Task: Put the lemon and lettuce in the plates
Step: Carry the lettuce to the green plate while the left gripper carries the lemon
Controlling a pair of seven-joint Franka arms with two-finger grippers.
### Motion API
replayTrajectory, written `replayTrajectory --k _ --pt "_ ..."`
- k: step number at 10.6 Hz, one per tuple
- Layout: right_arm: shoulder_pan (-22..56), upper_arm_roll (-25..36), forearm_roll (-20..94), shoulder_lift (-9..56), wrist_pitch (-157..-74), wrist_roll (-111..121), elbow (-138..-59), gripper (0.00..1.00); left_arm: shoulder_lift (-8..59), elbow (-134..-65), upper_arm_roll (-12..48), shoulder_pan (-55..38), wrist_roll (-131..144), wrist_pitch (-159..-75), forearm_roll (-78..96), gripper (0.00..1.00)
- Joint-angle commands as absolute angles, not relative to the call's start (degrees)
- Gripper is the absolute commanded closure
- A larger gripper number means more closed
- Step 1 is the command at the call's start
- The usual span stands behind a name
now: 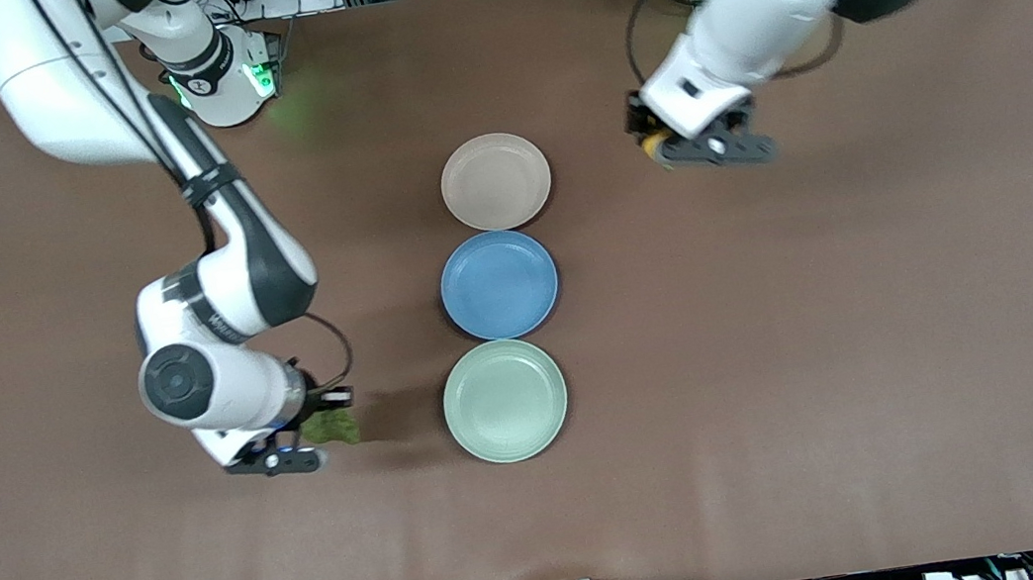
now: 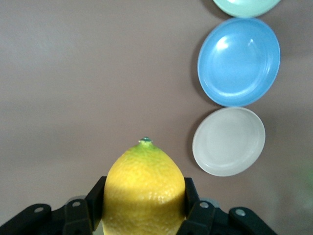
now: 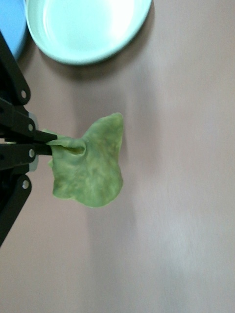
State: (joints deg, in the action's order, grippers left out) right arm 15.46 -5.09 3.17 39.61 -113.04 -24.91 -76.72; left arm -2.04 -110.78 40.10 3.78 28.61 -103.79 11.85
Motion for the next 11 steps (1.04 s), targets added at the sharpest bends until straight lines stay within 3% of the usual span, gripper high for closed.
replayTrajectory --k 1,4,6,11 --pt "18.88 -4.92 5.27 41.04 -115.2 -31.34 -73.84 1.0 -3.26 -114.59 46.64 4.48 39.07 -108.78 13.18 1.0" --pt "22.58 -5.01 5.88 44.46 -124.34 -39.0 -72.96 1.0 -0.54 -120.57 53.51 4.22 49.28 -122.22 13.18 1.0" --pt "24.17 -5.01 6.24 46.66 -126.73 -43.83 -70.41 1.0 4.46 -120.76 53.96 1.77 53.68 -127.59 11.26 1.0" --pt "27.42 -5.1 10.27 52.02 -136.3 -50.36 -67.94 1.0 20.89 -118.31 53.62 -4.03 73.69 -136.67 -11.99 1.0"
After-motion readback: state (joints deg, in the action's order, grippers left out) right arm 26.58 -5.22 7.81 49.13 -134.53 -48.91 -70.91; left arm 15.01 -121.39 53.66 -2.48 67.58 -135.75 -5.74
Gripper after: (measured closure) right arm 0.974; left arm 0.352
